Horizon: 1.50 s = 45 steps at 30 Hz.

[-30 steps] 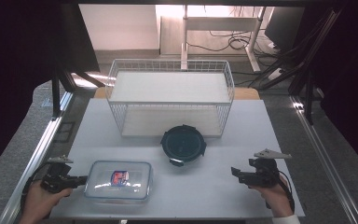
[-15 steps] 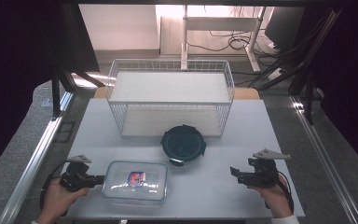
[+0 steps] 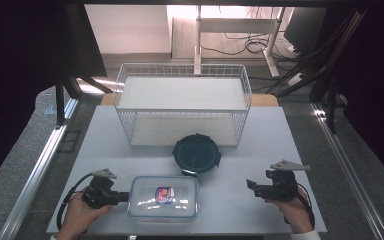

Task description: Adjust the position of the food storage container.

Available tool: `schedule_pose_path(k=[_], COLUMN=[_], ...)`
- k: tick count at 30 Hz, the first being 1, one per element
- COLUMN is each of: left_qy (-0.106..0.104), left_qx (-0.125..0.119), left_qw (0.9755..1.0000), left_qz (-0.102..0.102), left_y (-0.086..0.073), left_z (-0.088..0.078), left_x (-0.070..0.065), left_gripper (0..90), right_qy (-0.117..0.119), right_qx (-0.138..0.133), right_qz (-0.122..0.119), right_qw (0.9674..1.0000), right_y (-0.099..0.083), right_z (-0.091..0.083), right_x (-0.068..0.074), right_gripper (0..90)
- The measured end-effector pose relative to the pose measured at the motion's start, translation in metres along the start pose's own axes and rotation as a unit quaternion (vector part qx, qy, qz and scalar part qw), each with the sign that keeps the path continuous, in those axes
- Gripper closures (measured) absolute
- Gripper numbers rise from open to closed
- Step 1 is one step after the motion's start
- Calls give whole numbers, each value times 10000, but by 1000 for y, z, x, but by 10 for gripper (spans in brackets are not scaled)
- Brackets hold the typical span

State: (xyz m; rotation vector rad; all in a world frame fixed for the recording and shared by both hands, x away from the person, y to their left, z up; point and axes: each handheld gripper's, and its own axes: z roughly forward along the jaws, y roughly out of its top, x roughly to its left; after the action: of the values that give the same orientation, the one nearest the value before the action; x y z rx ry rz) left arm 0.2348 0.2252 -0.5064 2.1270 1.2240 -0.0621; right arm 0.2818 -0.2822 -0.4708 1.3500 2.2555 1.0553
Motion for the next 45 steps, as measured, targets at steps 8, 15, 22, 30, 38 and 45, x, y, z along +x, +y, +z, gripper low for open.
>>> schedule_pose_path(k=[8,15,22,30,38,45], left_qy=[-83,-156,-253,-230,331,812], left_qx=[69,167,186,-45,-654,-926], left_qw=[9999,9993,9989,9993,9973,9921], left_qz=[135,282,356,308,61,-244], left_y=[8,19,26,25,21,17], left_z=[10,21,29,27,8,4], left_x=[-15,-26,-35,-36,-29,-30], left_gripper=[900,900,900,900,664,261], right_qy=[4,16,6,51,139,263], right_qx=[21,41,70,-9,-136,-177], right_qz=[-2,-16,-4,42,35,-61], right_qw=[10000,10000,10000,10000,9998,9995], right_y=[0,-1,-1,0,1,1], right_z=[0,1,2,1,-2,-2], right_x=[1,1,1,2,3,7], right_gripper=[168,168,168,168,167,162])
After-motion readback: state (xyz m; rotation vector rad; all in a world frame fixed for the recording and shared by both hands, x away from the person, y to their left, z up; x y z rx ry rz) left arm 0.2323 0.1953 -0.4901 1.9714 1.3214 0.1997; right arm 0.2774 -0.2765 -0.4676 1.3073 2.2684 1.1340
